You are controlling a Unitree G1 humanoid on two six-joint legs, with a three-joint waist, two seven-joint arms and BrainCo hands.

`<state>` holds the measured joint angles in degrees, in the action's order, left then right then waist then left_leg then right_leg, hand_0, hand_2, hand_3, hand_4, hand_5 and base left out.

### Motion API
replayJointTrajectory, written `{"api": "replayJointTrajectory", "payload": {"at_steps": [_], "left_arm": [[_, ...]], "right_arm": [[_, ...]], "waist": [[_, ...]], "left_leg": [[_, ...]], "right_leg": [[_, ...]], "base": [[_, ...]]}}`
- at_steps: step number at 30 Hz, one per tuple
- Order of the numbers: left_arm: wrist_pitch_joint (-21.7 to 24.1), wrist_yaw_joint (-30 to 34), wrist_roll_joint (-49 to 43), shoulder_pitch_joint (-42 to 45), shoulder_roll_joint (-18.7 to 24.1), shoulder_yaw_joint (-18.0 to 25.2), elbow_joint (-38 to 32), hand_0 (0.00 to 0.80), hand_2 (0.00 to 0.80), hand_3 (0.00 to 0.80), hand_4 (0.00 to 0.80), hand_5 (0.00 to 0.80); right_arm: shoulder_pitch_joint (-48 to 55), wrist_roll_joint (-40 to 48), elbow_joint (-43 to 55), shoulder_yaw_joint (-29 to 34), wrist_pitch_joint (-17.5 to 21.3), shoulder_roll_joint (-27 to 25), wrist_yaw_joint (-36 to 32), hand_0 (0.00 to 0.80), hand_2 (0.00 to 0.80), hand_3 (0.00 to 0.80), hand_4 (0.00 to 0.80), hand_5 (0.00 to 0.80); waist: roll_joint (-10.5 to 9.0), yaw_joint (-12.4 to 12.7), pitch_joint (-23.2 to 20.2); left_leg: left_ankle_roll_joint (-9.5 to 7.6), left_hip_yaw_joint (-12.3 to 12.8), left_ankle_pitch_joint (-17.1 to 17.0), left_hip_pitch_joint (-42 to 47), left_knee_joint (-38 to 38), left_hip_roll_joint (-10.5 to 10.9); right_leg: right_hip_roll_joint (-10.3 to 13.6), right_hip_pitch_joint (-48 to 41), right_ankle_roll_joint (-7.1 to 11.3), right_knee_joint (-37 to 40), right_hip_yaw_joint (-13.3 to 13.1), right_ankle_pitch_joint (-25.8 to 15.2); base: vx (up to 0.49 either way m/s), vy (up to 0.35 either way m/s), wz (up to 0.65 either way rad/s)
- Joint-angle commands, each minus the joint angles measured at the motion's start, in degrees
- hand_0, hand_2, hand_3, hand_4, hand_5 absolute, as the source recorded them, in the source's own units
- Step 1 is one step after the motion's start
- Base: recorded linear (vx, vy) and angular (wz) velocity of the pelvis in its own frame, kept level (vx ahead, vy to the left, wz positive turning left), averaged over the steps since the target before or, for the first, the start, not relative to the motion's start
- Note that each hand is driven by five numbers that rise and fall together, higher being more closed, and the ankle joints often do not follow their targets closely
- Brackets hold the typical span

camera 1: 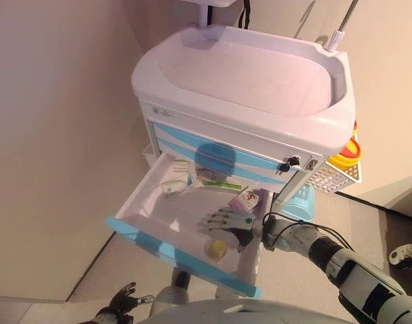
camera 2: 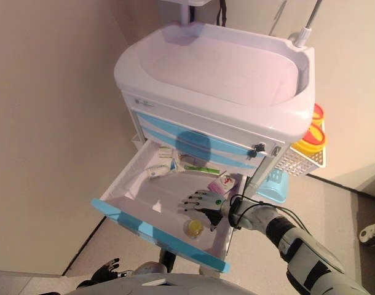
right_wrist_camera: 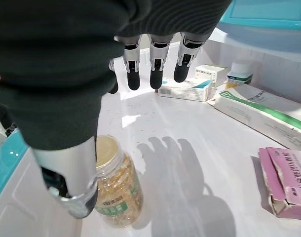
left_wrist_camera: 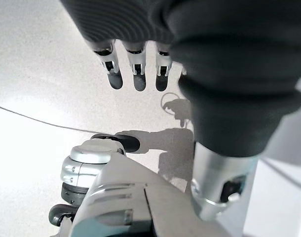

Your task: Open the drawer and pick up the medicine

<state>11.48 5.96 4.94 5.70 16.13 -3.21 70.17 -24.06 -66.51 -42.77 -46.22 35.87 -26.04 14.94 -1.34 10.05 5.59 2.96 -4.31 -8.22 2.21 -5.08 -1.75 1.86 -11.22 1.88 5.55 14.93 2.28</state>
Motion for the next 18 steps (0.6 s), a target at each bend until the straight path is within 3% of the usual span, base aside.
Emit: {"api": "replayJointTrajectory", "payload": {"at_steps": [1, 18], "left_arm": [[1.8, 0.2, -0.8, -3.6, 0.7, -1.8, 1.9, 0.000, 0.000, 0.000, 0.000, 0.000], [1.9, -0.1, -0.9, -3.5, 0.2, -2.0, 2.2, 0.000, 0.000, 0.000, 0.000, 0.000]], "right_arm": [[-1.3, 1.2, 1.6, -2.7, 0.0, 0.6, 2.5, 0.000, 0.000, 0.000, 0.000, 0.000], [0.9, 1.3, 2.4, -3.0, 0.6, 0.8, 1.9, 0.000, 0.000, 0.000, 0.000, 0.000]], "waist": [[-1.99, 2.3, 1.2], [-2.02, 2.3, 1.3]], "left_leg": [[-1.84, -0.9, 8.8, 2.0, 0.1, 4.9], [-1.95, -1.3, 8.9, 2.0, 0.1, 5.2]], "right_leg": [[0.3, 3.5, 1.53, -1.6, 1.1, -0.8], [0.4, 3.4, 1.62, -1.7, 1.6, -0.7]], "base": [[0.000, 0.000, 0.00], [0.004, 0.002, 0.02]]}}
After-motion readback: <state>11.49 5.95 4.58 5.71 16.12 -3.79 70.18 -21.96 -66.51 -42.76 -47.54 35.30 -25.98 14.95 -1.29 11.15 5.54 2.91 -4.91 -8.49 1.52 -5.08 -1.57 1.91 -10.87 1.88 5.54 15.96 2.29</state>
